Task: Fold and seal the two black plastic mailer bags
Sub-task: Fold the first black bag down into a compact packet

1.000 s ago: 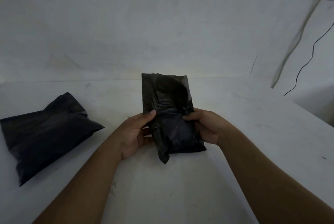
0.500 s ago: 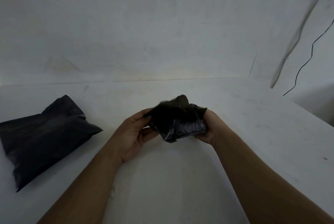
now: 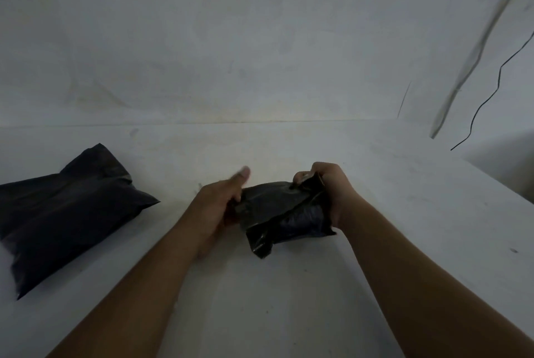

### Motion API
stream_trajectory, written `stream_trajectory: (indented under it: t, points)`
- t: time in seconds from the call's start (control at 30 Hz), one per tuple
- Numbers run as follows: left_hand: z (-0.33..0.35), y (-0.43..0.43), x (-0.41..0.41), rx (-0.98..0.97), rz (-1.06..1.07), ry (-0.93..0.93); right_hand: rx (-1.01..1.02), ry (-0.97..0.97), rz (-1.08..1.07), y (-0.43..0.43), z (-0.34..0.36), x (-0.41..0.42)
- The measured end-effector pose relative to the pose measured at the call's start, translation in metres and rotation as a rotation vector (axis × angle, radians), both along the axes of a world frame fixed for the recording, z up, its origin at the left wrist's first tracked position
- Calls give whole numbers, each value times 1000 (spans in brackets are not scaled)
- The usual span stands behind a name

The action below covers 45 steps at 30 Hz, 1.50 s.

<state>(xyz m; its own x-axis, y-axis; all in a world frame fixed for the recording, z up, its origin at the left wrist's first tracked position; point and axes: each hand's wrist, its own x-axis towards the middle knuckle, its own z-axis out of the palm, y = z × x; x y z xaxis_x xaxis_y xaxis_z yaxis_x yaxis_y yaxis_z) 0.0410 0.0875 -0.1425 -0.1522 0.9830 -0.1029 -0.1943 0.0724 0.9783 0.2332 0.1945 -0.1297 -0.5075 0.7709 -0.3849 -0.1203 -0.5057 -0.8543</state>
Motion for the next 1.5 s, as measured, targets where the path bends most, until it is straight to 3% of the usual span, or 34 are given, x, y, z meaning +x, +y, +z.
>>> stream_trajectory:
  t: [0.17,0.3,0.4,0.5,0.63,0.73,0.8,0.9,0.97,1.03,1.13,1.23,1.37,1.5]
  points:
    - [-15,1,-9,30,-116,296,200,-246,182,7,17,7]
    - [-20,4,-7,67,-124,484,805,-820,267,14,51,12]
    - [-26,7,-9,85,-99,523,1038,-852,261,3,86,5]
    - [-26,4,-8,100,-84,630,1073,-819,502,-14,101,-4]
    - [-21,0,-6,127,-97,724,1023,-1181,813,-16,84,5]
    - [-20,0,-6,139,-108,762,1037,-1474,840,-7,76,25]
    - [-20,-1,-6,146,-121,777,1078,-1459,626,-3,84,34]
    - [-18,-3,-6,133,-133,805,1243,-1187,365,-9,93,28]
    - [-14,-5,-3,126,-143,841,1119,-1054,522,-21,87,21]
    - [-9,-11,-2,129,-196,905,1030,-1096,679,-29,70,19]
    - [0,-19,-2,222,-260,1068,1014,-1081,636,-24,57,24]
    - [3,-24,10,391,-136,1345,1006,-1074,625,-21,57,24]
    - [-9,-26,50,264,-61,1710,996,-1031,596,-19,51,27]
    - [-6,-22,47,261,-117,1889,902,-962,549,-13,45,38]
